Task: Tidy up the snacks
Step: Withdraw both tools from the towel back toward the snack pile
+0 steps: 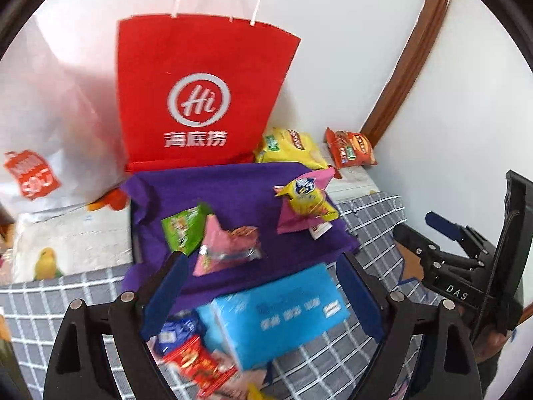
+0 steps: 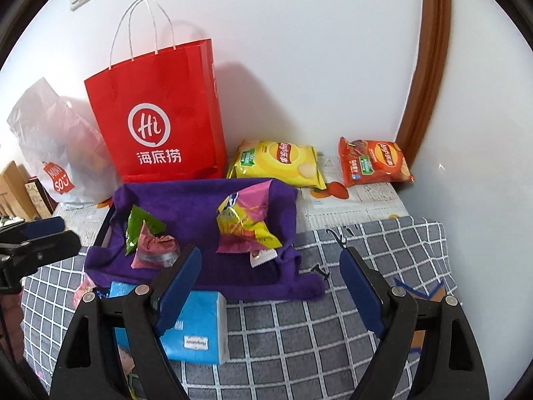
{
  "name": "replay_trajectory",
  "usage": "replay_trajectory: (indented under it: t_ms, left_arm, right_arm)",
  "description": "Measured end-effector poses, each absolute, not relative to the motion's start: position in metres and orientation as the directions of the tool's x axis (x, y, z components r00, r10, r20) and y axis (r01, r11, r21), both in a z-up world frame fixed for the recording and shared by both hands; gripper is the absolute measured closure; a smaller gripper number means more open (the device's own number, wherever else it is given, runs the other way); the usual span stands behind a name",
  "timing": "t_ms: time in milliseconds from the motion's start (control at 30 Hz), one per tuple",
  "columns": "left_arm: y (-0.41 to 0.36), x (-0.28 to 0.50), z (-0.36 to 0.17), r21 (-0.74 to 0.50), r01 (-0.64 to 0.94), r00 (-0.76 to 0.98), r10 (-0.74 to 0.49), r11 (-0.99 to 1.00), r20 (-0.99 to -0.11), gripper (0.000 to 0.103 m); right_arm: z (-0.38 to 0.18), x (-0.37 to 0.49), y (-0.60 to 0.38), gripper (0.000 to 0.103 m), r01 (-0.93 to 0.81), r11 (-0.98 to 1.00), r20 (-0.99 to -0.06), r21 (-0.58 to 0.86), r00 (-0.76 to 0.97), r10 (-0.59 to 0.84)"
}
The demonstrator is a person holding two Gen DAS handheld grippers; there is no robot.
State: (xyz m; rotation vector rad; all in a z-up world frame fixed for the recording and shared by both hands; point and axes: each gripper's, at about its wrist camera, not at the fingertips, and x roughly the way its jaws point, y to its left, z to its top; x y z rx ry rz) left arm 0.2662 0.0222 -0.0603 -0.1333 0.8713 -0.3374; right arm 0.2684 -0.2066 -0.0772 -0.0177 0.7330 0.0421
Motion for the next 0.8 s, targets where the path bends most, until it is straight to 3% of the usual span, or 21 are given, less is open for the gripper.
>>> replay_trajectory:
  t_ms: [433, 800]
  left_arm:
    - [0.062, 0.180, -0.049, -0.250, 0.157, 0.663, -0.289, 0.956, -0.690, 0.014]
    - [0.105, 0.143, -0.071, -0.216, 0.045, 0.638, -0.194, 0.975, -0.745, 0.014]
  right_arm:
    - [-0.076, 0.197, -0.173, 0.018, -0.130, 0.991, -0.623, -0.007, 0.776, 0.097]
    - [-0.105, 0.167, -0.137, 0.018, -0.218, 0.973, -0.688, 0.071, 0.696, 0.206]
